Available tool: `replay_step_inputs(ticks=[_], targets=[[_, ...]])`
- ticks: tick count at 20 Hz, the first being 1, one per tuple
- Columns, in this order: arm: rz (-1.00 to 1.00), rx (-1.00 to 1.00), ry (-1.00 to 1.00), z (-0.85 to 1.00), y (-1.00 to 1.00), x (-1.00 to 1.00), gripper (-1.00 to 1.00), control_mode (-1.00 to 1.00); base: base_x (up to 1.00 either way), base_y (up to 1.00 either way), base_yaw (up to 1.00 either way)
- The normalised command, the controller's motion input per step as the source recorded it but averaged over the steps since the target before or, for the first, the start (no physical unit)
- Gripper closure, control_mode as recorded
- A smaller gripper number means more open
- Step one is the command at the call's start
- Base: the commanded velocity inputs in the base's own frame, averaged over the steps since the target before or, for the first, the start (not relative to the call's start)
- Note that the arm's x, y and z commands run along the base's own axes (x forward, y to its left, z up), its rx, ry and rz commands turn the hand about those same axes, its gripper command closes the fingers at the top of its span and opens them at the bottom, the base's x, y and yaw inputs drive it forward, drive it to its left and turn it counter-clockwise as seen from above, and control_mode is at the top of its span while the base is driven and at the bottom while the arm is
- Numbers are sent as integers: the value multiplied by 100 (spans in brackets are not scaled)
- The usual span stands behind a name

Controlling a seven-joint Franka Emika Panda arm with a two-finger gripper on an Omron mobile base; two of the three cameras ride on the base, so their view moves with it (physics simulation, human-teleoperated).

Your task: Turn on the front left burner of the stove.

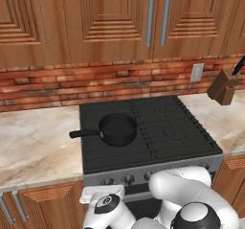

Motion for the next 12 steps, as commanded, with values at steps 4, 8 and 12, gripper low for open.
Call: replay_step_inputs(ticks=[4,8,12], targets=[[0,0,9,-24,0,29,100,-100,0,0,0],[0,0,14,-21,0,18,100,-100,0,0,0],[0,0,14,-18,0,13,100,-100,0,0,0]])
